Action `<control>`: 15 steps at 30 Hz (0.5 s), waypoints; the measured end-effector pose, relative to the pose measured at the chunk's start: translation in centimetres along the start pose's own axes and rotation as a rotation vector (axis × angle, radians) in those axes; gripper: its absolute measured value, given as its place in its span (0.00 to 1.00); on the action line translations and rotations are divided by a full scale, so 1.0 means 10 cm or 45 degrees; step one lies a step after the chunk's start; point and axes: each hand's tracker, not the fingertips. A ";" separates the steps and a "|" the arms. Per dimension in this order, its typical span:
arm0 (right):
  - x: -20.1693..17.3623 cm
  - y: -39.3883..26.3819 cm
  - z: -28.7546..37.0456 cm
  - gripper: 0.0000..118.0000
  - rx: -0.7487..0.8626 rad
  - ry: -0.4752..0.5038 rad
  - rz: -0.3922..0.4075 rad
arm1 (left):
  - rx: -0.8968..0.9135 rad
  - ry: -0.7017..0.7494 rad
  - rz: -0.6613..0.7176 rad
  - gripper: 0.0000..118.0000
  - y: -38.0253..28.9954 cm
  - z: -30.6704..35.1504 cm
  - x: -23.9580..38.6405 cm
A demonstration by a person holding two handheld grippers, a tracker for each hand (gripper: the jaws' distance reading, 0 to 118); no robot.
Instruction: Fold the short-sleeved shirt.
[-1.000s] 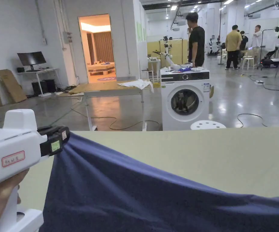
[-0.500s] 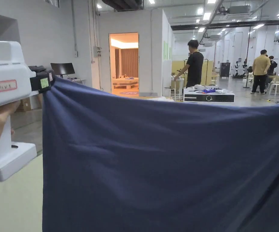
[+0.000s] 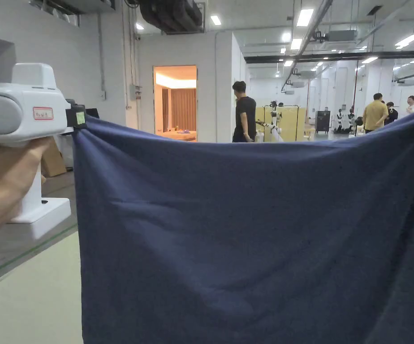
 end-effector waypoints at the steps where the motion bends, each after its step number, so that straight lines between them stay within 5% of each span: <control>1: -0.01 0.03 -0.09 0.01 0.000 -0.014 0.024 | -0.005 0.001 -0.008 0.00 -0.02 -0.10 0.02; 8: -0.06 0.30 -0.60 0.01 0.066 -0.094 0.078 | -0.067 0.044 -0.192 0.00 -0.09 -0.67 0.26; 15: -0.11 0.33 -0.85 0.01 0.107 -0.190 0.141 | -0.075 0.036 -0.105 0.00 -0.29 -1.01 0.38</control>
